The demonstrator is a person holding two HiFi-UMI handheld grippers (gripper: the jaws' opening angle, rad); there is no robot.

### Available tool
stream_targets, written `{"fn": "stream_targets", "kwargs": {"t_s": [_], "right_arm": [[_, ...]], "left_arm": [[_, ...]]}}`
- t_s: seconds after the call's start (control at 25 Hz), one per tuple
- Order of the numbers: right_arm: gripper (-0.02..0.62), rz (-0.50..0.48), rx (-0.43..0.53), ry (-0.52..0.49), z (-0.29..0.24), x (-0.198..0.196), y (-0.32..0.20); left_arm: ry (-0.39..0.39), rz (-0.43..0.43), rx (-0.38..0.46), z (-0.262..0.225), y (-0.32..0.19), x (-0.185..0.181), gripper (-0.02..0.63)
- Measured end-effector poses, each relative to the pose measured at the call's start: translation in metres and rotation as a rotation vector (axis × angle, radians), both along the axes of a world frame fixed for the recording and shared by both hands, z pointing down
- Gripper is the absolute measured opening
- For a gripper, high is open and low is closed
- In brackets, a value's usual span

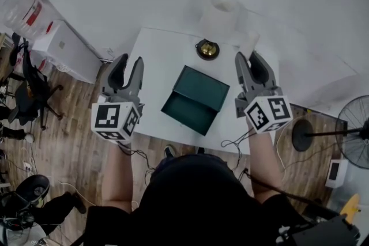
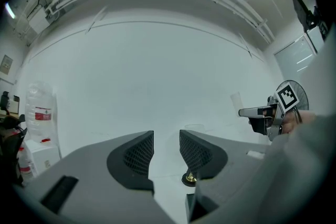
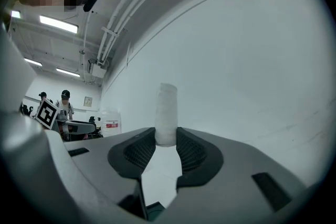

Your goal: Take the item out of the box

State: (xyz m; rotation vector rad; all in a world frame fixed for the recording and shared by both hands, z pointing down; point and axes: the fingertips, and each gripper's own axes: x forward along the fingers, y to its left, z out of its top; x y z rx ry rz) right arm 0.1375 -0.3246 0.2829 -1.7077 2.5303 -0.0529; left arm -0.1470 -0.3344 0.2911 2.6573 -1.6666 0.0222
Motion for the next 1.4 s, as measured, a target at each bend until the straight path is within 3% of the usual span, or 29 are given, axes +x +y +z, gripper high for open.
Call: {"fn": "stream_targets", "kwargs": {"t_s": [1.4], "right_arm": [[0.126, -0.029, -0.030, -0.019, 0.008, -0.013, -0.002]], "left_arm": [[-0.011, 0.038, -0.039, 0.017, -0.008, 0.004, 0.150]]}}
